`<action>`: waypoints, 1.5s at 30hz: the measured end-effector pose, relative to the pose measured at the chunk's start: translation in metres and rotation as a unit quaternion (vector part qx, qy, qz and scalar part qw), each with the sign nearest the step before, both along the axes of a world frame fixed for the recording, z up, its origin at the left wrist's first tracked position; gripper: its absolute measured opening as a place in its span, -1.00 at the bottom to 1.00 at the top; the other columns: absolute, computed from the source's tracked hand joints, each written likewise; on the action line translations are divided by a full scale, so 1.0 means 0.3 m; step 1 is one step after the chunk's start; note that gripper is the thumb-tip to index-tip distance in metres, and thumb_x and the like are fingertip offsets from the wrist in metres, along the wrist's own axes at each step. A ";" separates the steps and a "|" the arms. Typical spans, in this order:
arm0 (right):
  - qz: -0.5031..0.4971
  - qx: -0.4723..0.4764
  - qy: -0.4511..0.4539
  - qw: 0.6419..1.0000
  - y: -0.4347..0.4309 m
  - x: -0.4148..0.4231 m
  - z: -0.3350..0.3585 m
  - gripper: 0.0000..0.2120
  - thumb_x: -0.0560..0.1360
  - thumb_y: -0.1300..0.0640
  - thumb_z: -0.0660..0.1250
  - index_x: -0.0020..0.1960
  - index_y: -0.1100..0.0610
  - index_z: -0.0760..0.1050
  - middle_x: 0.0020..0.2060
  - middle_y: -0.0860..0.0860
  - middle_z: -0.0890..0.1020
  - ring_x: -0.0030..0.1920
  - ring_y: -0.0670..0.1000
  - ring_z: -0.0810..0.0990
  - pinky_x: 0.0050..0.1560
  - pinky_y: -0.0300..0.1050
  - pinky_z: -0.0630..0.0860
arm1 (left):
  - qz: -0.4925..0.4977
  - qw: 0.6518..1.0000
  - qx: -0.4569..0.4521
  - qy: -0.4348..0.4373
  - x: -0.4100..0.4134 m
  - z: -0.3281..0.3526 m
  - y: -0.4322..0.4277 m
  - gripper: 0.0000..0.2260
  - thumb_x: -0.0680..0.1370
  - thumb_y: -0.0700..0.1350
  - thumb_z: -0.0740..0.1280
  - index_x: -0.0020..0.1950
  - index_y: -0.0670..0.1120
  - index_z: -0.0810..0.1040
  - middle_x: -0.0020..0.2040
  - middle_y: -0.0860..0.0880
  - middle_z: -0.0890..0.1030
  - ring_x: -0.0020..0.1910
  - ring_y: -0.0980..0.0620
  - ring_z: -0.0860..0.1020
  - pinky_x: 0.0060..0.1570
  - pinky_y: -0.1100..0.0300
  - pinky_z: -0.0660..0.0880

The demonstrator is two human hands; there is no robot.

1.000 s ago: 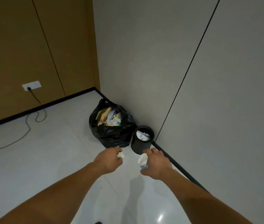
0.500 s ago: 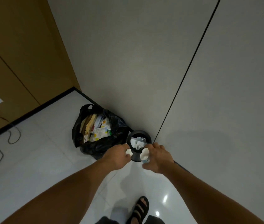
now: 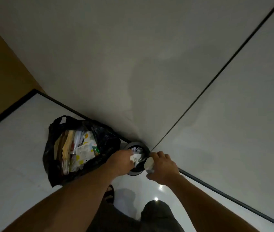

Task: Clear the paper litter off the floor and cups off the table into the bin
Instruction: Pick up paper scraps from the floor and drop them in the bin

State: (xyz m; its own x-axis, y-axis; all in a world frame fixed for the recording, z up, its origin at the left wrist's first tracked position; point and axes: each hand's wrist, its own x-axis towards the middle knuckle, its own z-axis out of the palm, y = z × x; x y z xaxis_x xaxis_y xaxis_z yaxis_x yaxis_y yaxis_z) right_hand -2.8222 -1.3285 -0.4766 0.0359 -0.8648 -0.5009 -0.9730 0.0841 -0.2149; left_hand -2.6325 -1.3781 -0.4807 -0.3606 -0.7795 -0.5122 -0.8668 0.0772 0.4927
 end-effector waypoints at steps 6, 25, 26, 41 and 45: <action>-0.045 0.057 -0.012 0.997 -0.181 0.016 -0.369 -0.22 0.35 -0.15 0.45 0.45 -0.01 0.18 0.36 0.04 0.35 0.33 0.12 0.34 0.25 0.02 0.44 | -0.059 0.997 0.037 -0.020 -0.041 -0.359 -0.208 -0.62 0.56 -0.06 0.25 0.37 -0.05 0.43 0.31 -0.09 0.50 0.25 -0.08 0.48 0.15 0.15 0.42; -0.104 0.066 -0.070 0.990 -0.314 -0.096 -0.931 -0.16 0.36 -0.15 0.45 0.51 -0.01 0.13 0.45 0.01 0.24 0.41 0.09 0.25 0.34 0.02 0.40 | -0.105 0.987 0.099 -0.074 -0.134 -0.840 -0.418 -0.43 0.45 -0.03 0.37 0.44 0.03 0.31 0.31 -0.11 0.45 0.22 -0.14 0.47 0.14 0.05 0.47; -0.102 0.063 -0.066 0.991 -0.303 -0.102 -0.868 -0.17 0.37 -0.16 0.44 0.51 -0.01 0.13 0.45 0.01 0.25 0.42 0.09 0.25 0.34 0.02 0.40 | -0.105 0.987 0.094 -0.080 -0.136 -0.776 -0.420 -0.45 0.45 -0.01 0.36 0.43 0.03 0.31 0.31 -0.11 0.44 0.22 -0.15 0.47 0.14 0.05 0.47; -0.196 -0.064 -0.042 0.978 -0.114 -0.092 0.051 -0.19 0.40 -0.15 0.45 0.52 -0.03 0.14 0.49 0.02 0.21 0.48 0.11 0.17 0.38 0.05 0.33 | -0.239 0.970 -0.009 -0.031 -0.215 0.106 -0.341 -0.44 0.52 0.06 0.30 0.48 -0.04 0.26 0.41 -0.05 0.34 0.38 -0.07 0.32 0.33 0.07 0.32; -0.232 -0.060 -0.003 0.971 0.023 -0.052 0.189 -0.18 0.42 -0.18 0.42 0.53 -0.02 0.11 0.51 0.05 0.18 0.49 0.13 0.16 0.39 0.10 0.33 | -0.311 0.949 -0.039 -0.044 -0.218 0.235 -0.273 -0.46 0.50 0.10 0.31 0.43 -0.04 0.30 0.37 -0.07 0.35 0.34 -0.08 0.34 0.30 0.03 0.36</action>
